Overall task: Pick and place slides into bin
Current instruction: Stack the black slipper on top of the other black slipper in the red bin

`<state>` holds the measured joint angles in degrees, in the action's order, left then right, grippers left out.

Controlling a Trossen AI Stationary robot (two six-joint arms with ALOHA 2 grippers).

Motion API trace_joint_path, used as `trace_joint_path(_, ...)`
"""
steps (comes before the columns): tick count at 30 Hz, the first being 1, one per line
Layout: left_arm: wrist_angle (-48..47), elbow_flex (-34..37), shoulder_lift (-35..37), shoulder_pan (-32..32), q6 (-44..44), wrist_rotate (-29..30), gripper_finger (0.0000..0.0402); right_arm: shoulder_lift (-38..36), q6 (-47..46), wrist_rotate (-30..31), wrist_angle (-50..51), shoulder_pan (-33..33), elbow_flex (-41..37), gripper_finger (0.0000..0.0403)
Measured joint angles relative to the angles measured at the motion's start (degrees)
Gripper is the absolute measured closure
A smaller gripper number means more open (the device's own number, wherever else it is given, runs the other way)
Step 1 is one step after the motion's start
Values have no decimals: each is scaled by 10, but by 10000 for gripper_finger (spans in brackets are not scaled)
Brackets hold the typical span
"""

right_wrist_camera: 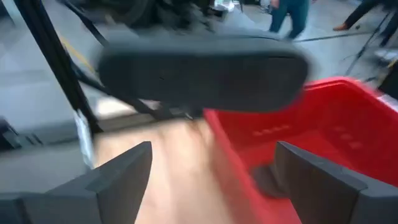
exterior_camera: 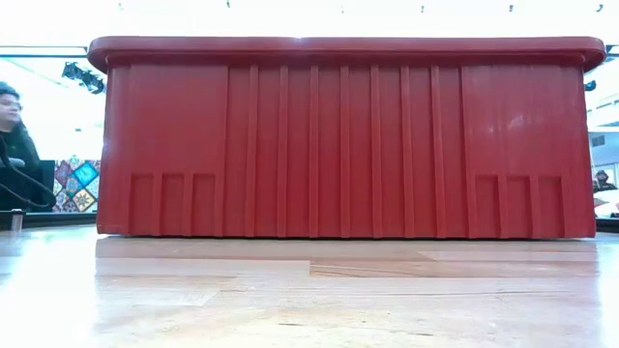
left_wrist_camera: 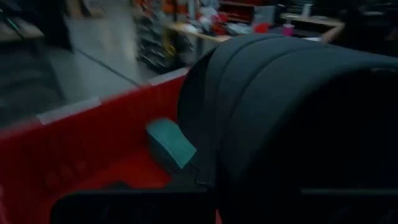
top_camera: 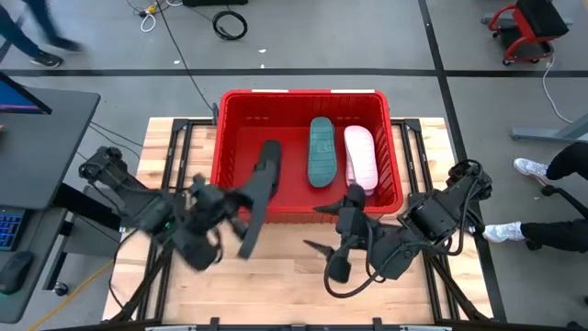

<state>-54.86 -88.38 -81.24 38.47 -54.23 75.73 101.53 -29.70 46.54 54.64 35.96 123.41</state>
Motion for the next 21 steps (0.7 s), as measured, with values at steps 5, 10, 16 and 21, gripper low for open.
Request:
trace_joint_path(5,225,0,0,-59,334,-1,388,1,-140,-40,-93,-9,-34,22)
trace_joint_path(10,483,0,9,-78,636,-38,389,1,-221,-97,-186,-20,-47,6)
trace_joint_path(16,672,0,8,-82,827,-75,384,-1,-195,-110,-363,-33,-46,4)
trace_joint_path(21,795,0,7,-87,883,-135,390,-2,-202,-141,-396,-58,-45,3)
